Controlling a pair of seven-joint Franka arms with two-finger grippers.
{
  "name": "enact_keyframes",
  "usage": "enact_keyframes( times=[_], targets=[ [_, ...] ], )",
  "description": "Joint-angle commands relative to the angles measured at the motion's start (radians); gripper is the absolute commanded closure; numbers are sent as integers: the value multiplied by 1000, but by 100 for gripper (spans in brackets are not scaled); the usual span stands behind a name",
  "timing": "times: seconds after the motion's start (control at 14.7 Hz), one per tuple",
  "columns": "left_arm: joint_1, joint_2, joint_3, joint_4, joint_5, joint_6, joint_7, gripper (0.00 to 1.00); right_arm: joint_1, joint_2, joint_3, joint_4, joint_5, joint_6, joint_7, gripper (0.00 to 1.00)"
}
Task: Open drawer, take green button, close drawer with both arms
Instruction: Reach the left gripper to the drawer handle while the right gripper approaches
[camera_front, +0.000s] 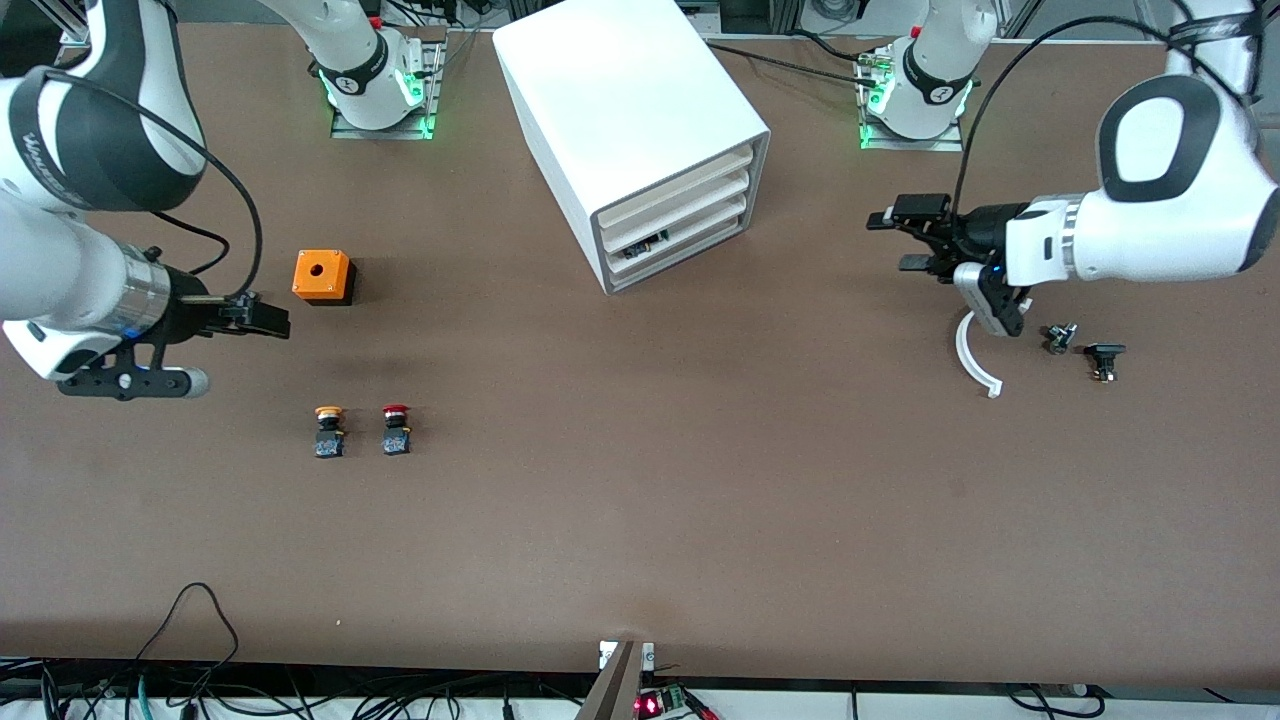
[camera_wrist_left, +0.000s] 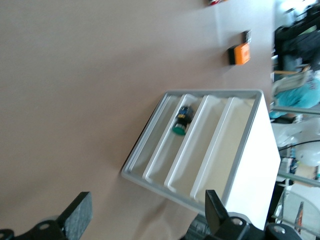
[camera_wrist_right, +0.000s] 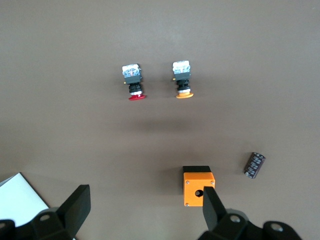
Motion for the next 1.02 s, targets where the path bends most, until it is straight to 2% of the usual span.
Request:
enact_keyframes(
  times=[0.0,0.14,0.34,0.48,0.68,0.82,0.95],
  targets=[
    [-12,15,-10,-109,-129,96,159,1,4,22,1,23,49,-2,-1,1],
    [-12,75,-30,-149,-224,138,268,1,13,34,1,23,66,11,7,1],
    [-12,171,-105,-211,-385,207,418,1,41,36,1,29,99,14,17,1],
    [-12,198,-148,-258,-468,258,487,1,53,36,2,31,112,12,95,1],
    [-12,274,-185,-294,-552,265,594,2,102,36,1,49,112,14,210,1],
    [-13,322,-208,-322,-650,268,697,8,134,37,1,60,112,14,325,1],
    [-13,334,-240,-353,-697,305,742,21,172,36,1,61,112,58,434,1]
  ],
)
